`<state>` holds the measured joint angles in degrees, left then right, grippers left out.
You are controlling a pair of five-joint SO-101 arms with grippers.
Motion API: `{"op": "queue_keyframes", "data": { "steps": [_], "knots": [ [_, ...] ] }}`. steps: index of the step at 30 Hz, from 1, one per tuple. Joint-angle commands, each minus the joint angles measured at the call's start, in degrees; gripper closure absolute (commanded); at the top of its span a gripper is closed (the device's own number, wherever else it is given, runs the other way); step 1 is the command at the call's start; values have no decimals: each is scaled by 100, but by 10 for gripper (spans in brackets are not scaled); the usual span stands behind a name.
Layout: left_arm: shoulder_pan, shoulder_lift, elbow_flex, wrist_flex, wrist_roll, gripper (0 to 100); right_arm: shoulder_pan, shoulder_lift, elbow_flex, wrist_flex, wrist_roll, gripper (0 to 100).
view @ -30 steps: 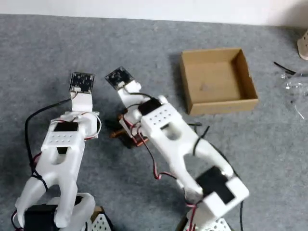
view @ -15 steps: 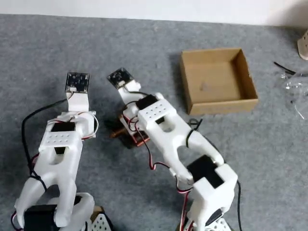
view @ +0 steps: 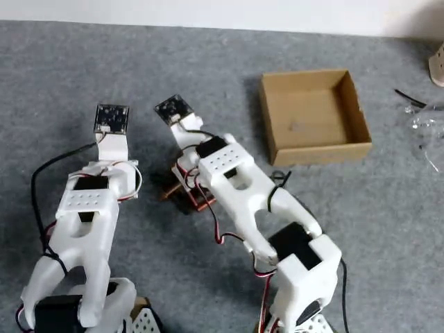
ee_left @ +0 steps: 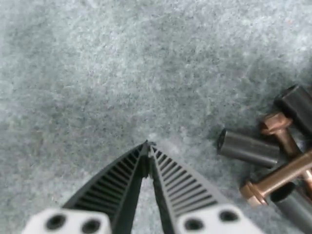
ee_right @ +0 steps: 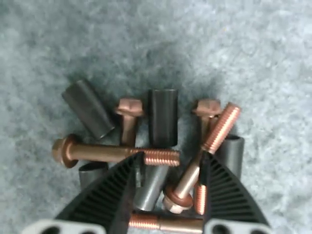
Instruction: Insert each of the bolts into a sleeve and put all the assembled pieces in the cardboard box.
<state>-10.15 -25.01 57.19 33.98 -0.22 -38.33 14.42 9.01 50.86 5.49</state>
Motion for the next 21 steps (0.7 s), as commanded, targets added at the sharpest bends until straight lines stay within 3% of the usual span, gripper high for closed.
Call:
{"op": "queue_keyframes", "data": {
  "steps": [1,7,21],
  "knots": [
    [-48,-180,-13,-70,18,993,365,-558,-154,92,-334,833],
    [-48,-180,-13,-70,18,993,743,-813,-136,127,-396,833],
    [-48,-180,-13,-79,18,993,760,-356,110,295,-396,833]
  ]
}}
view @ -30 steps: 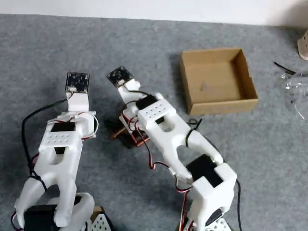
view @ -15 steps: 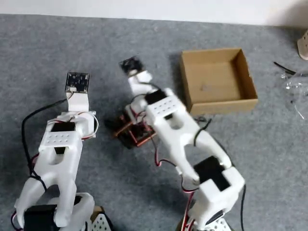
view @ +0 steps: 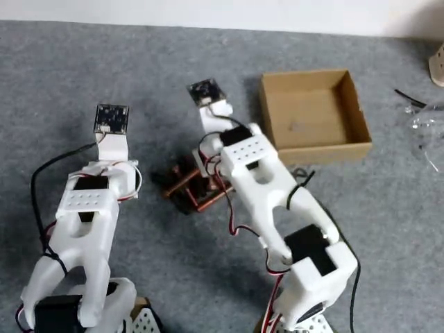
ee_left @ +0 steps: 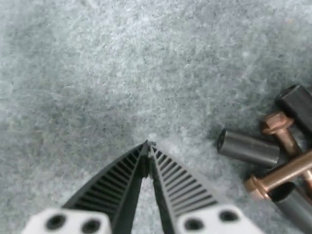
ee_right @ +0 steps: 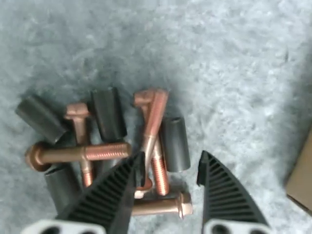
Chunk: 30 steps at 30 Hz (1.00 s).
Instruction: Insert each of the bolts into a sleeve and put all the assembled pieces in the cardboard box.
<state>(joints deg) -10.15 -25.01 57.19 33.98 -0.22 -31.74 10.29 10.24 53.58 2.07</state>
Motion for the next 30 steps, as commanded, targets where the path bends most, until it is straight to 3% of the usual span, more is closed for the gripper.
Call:
{"op": "queue_keyframes", "data": {
  "steps": [1,14,20,27,30],
  "knots": [
    [-48,-180,-13,-79,18,993,101,233,-22,22,-62,833],
    [-40,-180,-13,-79,18,993,286,927,-629,57,-97,836],
    [-40,-180,-13,-79,18,993,312,954,-646,48,-589,836],
    [84,-180,-13,-70,18,993,75,971,-611,13,-563,836],
    [92,-180,-13,-70,18,993,4,971,-611,13,-114,836]
  ]
}}
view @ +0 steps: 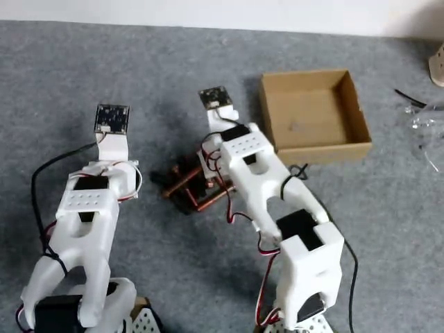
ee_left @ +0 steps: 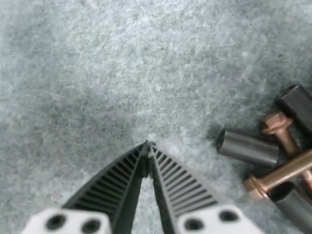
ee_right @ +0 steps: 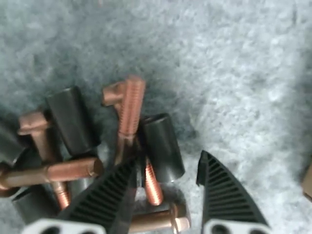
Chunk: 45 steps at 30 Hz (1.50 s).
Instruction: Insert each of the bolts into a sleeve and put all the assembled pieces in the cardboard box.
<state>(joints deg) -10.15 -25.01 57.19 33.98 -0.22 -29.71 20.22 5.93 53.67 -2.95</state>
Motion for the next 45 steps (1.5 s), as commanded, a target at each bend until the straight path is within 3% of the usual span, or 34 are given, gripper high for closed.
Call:
{"op": "queue_keyframes", "data": {
  "steps": [1,9,18,26,33,45],
  "knots": [
    [92,-180,-13,-70,18,993,-215,-22,-180,4,554,837],
    [92,-180,-13,-70,18,993,-224,48,-163,-295,791,951],
    [92,-180,-13,-62,18,993,-259,1068,-585,-84,1055,964],
    [92,-180,-13,-79,18,993,-259,1059,-1112,453,1064,995],
    [101,-180,-13,-88,9,993,-251,-110,-426,347,1064,995],
    [119,-154,-13,-220,-9,993,-207,-3319,2281,-734,1090,995]
  ]
}}
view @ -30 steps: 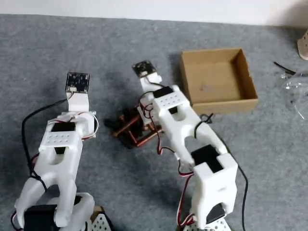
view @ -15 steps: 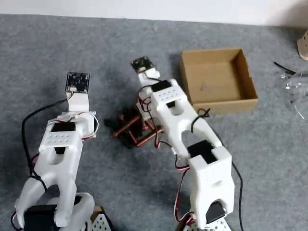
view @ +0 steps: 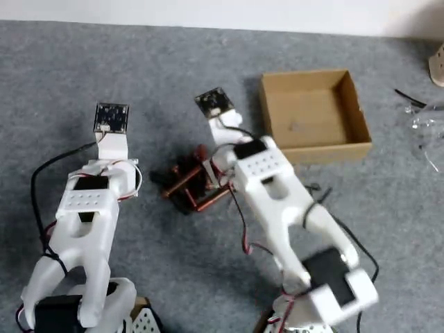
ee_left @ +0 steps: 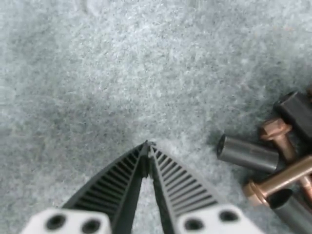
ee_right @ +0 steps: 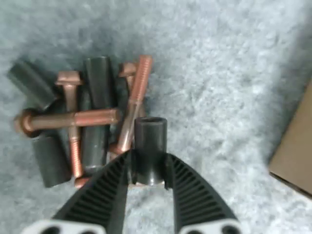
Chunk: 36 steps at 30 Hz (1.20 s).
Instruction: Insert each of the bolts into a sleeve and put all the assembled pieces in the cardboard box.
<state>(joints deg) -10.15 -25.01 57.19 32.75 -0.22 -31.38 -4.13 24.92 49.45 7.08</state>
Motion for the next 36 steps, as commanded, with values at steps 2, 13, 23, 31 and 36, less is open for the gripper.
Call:
{"op": "queue_keyframes", "data": {
  "steps": [2,13,23,31,36],
  "knots": [
    [119,-154,-22,-97,-18,993,22,-1279,752,-347,325,995],
    [1385,532,-664,26,-1591,992,286,-2466,2677,-1569,862,995],
    [1982,2571,-2211,1310,-1925,802,567,-2466,2835,-1684,905,995],
    [2334,2571,-2255,1407,-2207,825,655,-2475,2870,-2070,905,995],
    [2360,2457,-2237,1530,-2374,827,673,-2475,2862,-2070,905,995]
  ]
}}
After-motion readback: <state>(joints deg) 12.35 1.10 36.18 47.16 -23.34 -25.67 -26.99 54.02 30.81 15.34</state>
